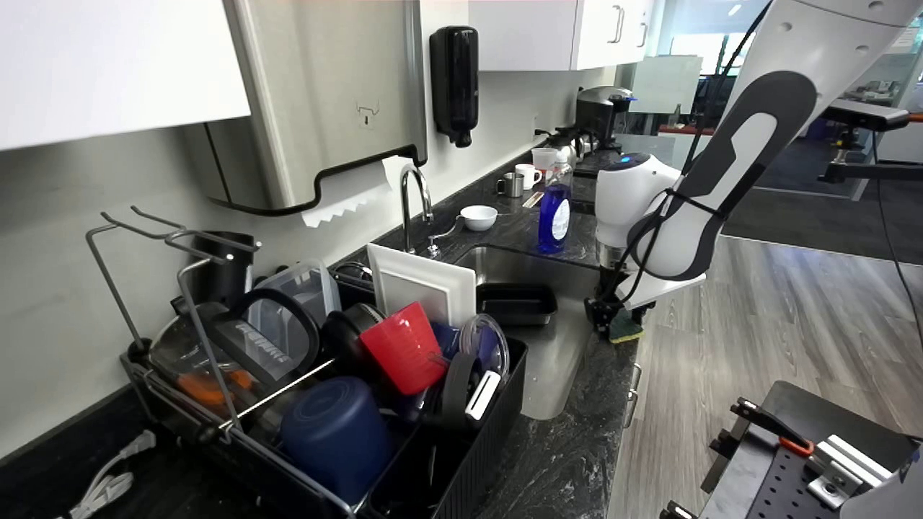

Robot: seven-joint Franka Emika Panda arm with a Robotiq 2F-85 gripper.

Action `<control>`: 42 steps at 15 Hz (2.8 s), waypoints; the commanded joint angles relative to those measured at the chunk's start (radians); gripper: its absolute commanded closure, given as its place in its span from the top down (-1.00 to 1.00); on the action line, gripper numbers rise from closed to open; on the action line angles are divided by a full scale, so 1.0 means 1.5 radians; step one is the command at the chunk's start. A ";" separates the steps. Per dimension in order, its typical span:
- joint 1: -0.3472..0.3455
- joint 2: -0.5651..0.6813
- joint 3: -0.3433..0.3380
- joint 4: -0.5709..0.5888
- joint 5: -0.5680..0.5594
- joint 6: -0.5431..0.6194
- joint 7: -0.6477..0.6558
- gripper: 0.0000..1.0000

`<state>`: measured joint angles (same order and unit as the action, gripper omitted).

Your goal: Use the sponge to wipe the counter.

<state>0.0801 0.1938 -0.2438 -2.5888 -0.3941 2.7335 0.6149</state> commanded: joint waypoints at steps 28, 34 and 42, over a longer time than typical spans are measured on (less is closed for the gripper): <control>-0.013 -0.036 0.040 -0.081 0.022 0.058 0.019 -0.12; -0.019 0.013 0.034 -0.033 0.037 0.062 0.005 -0.12; 0.002 0.003 0.055 -0.039 0.067 0.052 -0.018 -0.12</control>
<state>0.0739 0.1767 -0.1943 -2.6302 -0.3256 2.7951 0.6216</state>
